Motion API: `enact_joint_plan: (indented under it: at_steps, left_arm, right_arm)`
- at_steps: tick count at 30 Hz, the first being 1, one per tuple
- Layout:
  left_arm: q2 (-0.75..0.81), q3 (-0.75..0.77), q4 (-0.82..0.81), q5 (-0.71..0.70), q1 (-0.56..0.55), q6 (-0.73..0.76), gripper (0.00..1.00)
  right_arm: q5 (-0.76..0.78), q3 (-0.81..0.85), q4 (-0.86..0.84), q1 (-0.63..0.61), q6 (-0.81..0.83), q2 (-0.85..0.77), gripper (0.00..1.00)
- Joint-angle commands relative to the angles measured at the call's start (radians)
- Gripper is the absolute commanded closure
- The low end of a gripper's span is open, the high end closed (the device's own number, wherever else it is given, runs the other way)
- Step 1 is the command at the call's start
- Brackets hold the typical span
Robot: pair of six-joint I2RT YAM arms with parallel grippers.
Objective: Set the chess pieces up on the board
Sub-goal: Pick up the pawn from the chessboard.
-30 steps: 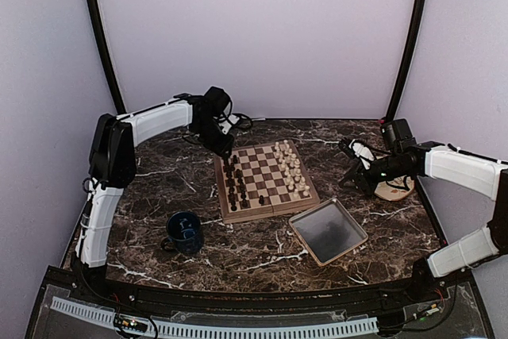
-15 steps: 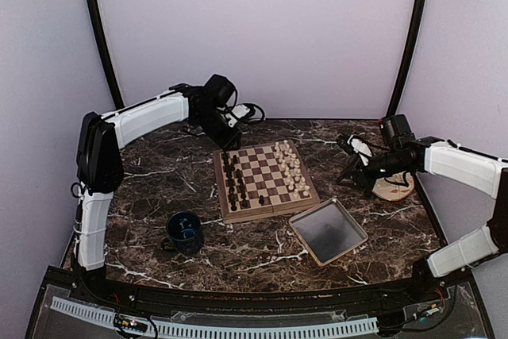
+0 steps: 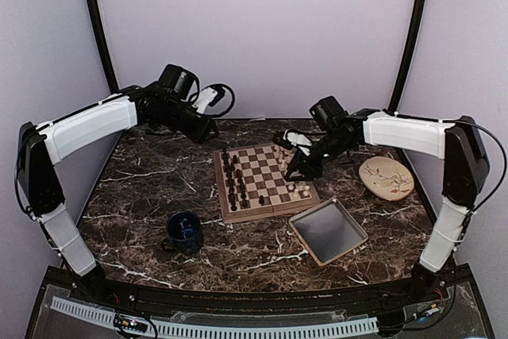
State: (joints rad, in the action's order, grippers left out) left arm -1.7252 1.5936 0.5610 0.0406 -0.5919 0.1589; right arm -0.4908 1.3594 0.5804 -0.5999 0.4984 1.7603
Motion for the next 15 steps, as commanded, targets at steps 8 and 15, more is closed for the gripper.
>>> enact_joint_plan:
  at_steps: [8,15]
  left_arm:
    - [0.075,-0.236,-0.25,0.246,0.308,-0.269,0.59]
    - [0.101,-0.254,-0.271,0.272,0.345,-0.281,0.59]
  right_arm:
    - [0.098,0.279,0.175,-0.145,0.05,0.273,0.59]
    - [0.132,0.343,0.2,-0.175,0.04,0.35,0.58]
